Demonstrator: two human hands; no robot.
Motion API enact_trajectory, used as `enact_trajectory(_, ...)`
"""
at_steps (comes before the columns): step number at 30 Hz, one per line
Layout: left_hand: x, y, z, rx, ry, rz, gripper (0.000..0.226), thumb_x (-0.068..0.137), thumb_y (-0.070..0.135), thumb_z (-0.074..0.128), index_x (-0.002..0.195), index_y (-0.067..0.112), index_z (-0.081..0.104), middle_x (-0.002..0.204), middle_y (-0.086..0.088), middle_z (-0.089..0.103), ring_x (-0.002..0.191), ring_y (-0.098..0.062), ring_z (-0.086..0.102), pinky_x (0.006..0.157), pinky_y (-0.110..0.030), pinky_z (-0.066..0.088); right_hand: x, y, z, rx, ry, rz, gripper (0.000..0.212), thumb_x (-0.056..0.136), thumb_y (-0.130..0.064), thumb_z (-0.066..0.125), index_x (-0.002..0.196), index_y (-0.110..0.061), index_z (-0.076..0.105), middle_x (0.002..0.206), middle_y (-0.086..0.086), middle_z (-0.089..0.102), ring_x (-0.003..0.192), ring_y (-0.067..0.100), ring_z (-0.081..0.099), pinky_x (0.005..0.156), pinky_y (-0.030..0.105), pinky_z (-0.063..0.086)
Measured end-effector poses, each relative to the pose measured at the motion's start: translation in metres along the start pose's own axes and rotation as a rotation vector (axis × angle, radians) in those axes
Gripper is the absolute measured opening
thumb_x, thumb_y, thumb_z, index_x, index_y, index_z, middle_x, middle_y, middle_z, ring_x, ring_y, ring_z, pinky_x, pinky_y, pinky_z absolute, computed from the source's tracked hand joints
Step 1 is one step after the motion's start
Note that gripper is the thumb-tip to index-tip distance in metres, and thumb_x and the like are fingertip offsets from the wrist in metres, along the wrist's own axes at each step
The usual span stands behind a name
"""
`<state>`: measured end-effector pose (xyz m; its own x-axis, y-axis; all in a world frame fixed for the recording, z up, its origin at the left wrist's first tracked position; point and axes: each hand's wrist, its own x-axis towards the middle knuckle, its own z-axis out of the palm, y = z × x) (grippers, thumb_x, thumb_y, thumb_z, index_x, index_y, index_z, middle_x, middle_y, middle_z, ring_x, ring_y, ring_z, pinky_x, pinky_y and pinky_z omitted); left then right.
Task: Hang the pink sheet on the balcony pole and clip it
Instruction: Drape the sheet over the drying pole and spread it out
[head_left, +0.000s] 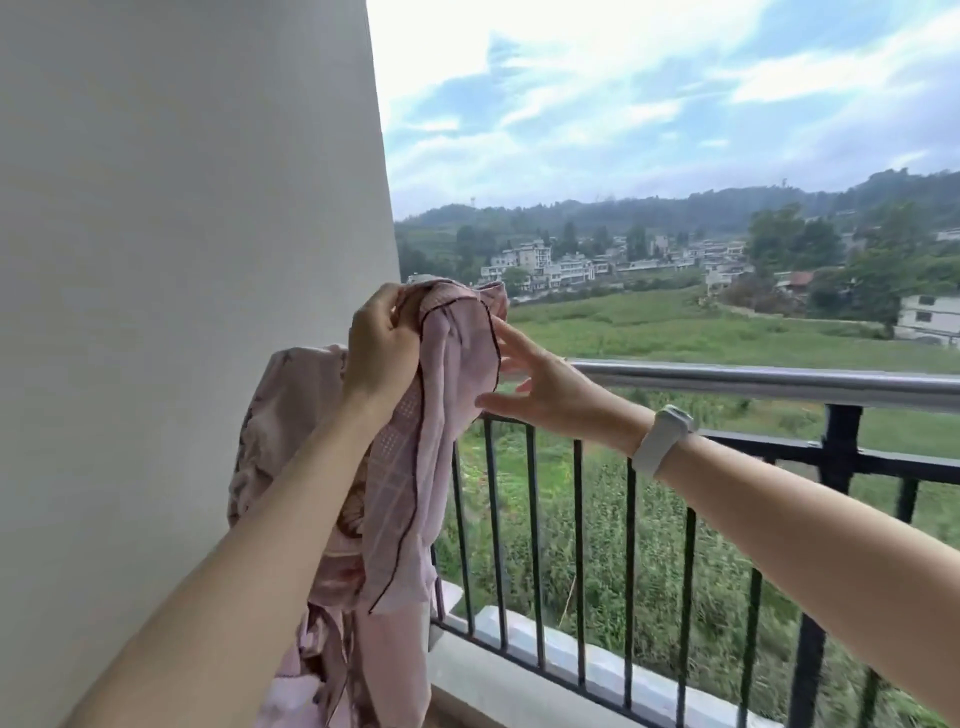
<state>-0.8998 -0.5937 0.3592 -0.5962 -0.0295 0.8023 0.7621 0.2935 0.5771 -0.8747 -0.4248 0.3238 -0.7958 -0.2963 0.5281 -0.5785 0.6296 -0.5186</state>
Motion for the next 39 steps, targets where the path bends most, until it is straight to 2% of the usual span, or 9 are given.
enact_trajectory(2, 0.024, 0.015, 0.005, -0.017, -0.032, 0.042, 0.02, 0.092, 0.011, 0.044, 0.084, 0.019, 0.059, 0.08, 0.003, 0.061, 0.071, -0.004, 0.053, 0.057, -0.007, 0.041, 0.019, -0.006, -0.009, -0.197, 0.275, -0.065, 0.037, 0.085, -0.032, 0.058, 0.114, -0.01, 0.055, 0.099, 0.009, 0.066, 0.084, 0.021, 0.061, 0.079, 0.041, 0.052)
enact_trajectory(4, 0.049, 0.026, 0.008, -0.001, -0.03, 0.062, 0.018, 0.093, 0.013, 0.042, 0.089, 0.016, 0.06, 0.088, 0.0, 0.062, 0.08, -0.013, 0.056, 0.063, -0.012, 0.043, 0.041, -0.008, -0.027, -0.214, 0.414, -0.089, 0.032, 0.091, -0.024, 0.048, 0.082, 0.004, 0.06, 0.069, 0.015, 0.063, 0.061, 0.027, 0.059, 0.066, 0.047, 0.05)
enact_trajectory(7, 0.087, 0.036, 0.005, 0.104, -0.008, 0.024, 0.025, 0.097, 0.029, 0.036, 0.087, 0.012, 0.051, 0.086, -0.004, 0.057, 0.089, -0.03, 0.056, 0.062, -0.027, 0.037, 0.073, -0.004, -0.075, -0.172, 0.46, -0.049, 0.028, 0.094, -0.012, 0.042, 0.073, -0.001, 0.057, 0.049, 0.0, 0.051, 0.035, 0.007, 0.051, 0.043, 0.028, 0.046)
enact_trajectory(9, 0.106, 0.036, 0.002, 0.315, -0.061, 0.1, 0.04, 0.091, 0.054, 0.033, 0.096, 0.017, 0.046, 0.086, 0.002, 0.055, 0.078, -0.026, 0.054, 0.057, -0.027, 0.034, 0.098, 0.003, -0.107, -0.006, 0.476, 0.031, 0.017, 0.092, -0.003, 0.043, 0.081, -0.005, 0.056, 0.058, 0.002, 0.058, 0.037, 0.003, 0.057, 0.041, 0.018, 0.048)
enact_trajectory(11, 0.12, 0.033, 0.004, 0.76, -0.142, 0.274, 0.066, 0.072, 0.079, 0.035, 0.108, 0.024, 0.039, 0.081, 0.006, 0.054, 0.066, -0.021, 0.051, 0.058, -0.027, 0.034, 0.128, 0.012, -0.13, 0.247, 0.463, 0.142, 0.013, 0.087, 0.003, 0.048, 0.078, -0.004, 0.054, 0.073, 0.01, 0.064, 0.06, 0.015, 0.068, 0.062, 0.025, 0.057)
enact_trajectory(15, 0.153, 0.018, 0.017, 1.141, -0.118, 0.4, 0.065, 0.073, 0.067, 0.054, 0.116, 0.023, 0.03, 0.105, -0.007, 0.061, 0.08, -0.031, 0.061, 0.063, -0.033, 0.041, 0.184, 0.027, -0.15, 0.524, 0.512, 0.145, 0.016, 0.083, 0.009, 0.05, 0.076, -0.005, 0.055, 0.076, 0.013, 0.065, 0.071, 0.024, 0.068, 0.063, 0.031, 0.059)
enact_trajectory(24, 0.205, -0.005, 0.046, 1.083, 0.141, 0.283, 0.044, 0.089, 0.013, 0.052, 0.129, 0.02, 0.034, 0.117, -0.011, 0.045, 0.08, -0.031, 0.06, 0.057, -0.032, 0.038, 0.256, 0.075, -0.181, 0.466, 0.651, 0.08, 0.016, 0.074, 0.007, 0.061, 0.077, -0.008, 0.056, 0.089, 0.018, 0.065, 0.088, 0.03, 0.065, 0.082, 0.044, 0.054)
enact_trajectory(32, 0.176, 0.004, 0.087, 1.078, 0.129, 0.264, 0.039, 0.094, 0.01, 0.038, 0.131, 0.02, 0.043, 0.111, -0.015, 0.055, 0.087, -0.036, 0.06, 0.063, -0.033, 0.036, 0.217, 0.118, -0.207, 0.451, 0.57, 0.144, 0.014, 0.079, 0.009, 0.056, 0.074, -0.004, 0.055, 0.087, 0.021, 0.066, 0.082, 0.033, 0.067, 0.068, 0.039, 0.059)
enact_trajectory(39, 0.129, 0.063, 0.124, 0.606, 0.033, 0.146, 0.029, 0.095, 0.014, 0.04, 0.123, 0.017, 0.049, 0.104, -0.016, 0.067, 0.086, -0.032, 0.062, 0.065, -0.033, 0.046, 0.165, 0.121, -0.247, 0.501, 0.577, 0.145, 0.016, 0.082, 0.008, 0.05, 0.073, -0.004, 0.055, 0.076, 0.017, 0.066, 0.075, 0.033, 0.068, 0.073, 0.04, 0.057)
